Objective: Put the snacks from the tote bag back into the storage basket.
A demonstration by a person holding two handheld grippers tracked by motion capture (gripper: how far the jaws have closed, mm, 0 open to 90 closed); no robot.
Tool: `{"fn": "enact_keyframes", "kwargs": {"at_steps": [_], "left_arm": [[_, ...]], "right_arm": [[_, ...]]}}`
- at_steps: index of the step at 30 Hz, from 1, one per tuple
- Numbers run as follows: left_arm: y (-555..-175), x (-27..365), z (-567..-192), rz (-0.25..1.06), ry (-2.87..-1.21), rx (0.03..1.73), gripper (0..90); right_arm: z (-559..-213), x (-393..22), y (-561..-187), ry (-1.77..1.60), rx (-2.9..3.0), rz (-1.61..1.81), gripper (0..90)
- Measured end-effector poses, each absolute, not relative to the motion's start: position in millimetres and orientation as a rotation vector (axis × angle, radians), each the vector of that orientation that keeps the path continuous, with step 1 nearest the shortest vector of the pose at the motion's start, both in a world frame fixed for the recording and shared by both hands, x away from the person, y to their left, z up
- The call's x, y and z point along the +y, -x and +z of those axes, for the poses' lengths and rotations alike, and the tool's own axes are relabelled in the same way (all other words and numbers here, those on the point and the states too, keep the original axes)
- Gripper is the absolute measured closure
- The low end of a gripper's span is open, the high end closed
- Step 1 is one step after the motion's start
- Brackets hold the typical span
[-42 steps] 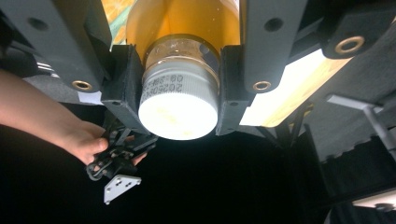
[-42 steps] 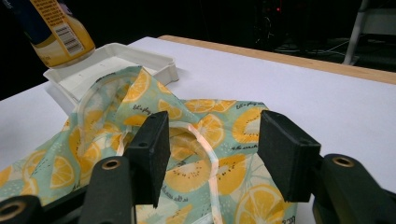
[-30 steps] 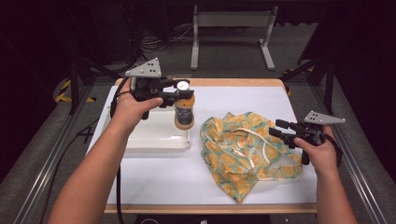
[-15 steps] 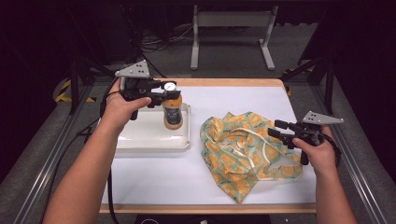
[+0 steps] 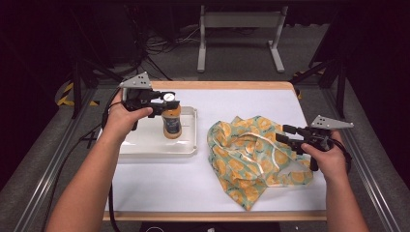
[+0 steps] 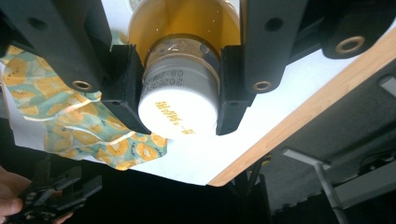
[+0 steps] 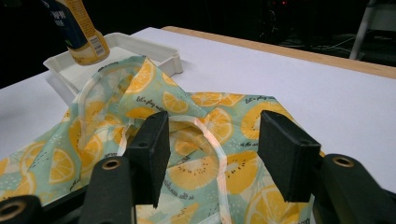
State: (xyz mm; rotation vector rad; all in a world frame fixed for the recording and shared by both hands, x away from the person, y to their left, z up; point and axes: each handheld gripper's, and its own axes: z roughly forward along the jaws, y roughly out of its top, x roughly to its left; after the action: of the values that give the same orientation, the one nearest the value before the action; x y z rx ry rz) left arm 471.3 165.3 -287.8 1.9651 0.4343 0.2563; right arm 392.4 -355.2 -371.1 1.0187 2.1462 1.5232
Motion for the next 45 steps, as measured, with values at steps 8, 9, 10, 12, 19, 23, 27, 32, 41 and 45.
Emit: {"fn": "enact_keyframes", "kwargs": {"at_steps": [8, 9, 10, 12, 19, 23, 27, 32, 41, 45], "left_arm": [[-469, 161, -300, 0.209, -1.965, 0.390, 58.3], [-469, 160, -302, 0.204, -1.964, 0.388, 58.3], [-469, 160, -305, 0.194, -1.966, 0.386, 58.2], [-468, 159, -310, 0.178, -1.977, 0.383, 58.3], [-471, 156, -316, 0.155, -2.012, 0.378, 58.2], [-473, 154, -320, 0.146, -2.011, 0.380, 58.2], [-475, 151, -324, 0.136, -2.028, 0.376, 58.1], [-476, 148, -328, 0.113, -2.039, 0.370, 58.0], [-475, 147, -335, 0.120, -2.057, 0.376, 57.9], [-473, 146, -336, 0.126, -2.067, 0.371, 57.9]], "right_arm": [[-372, -353, -393, -1.016, 2.154, 1.520, 44.6], [-372, -353, -393, -1.016, 2.154, 1.520, 44.6], [-372, -353, -393, -1.015, 2.154, 1.520, 44.5], [-372, -353, -393, -1.014, 2.154, 1.520, 44.5], [-373, -353, -394, -1.019, 2.161, 1.516, 44.4], [-374, -351, -394, -1.013, 2.170, 1.508, 44.2], [-375, -350, -395, -1.013, 2.177, 1.505, 43.9], [-375, -350, -394, -1.016, 2.178, 1.505, 43.9], [-375, -350, -395, -1.014, 2.183, 1.503, 43.9], [-375, -350, -395, -1.016, 2.182, 1.507, 43.7]]}}
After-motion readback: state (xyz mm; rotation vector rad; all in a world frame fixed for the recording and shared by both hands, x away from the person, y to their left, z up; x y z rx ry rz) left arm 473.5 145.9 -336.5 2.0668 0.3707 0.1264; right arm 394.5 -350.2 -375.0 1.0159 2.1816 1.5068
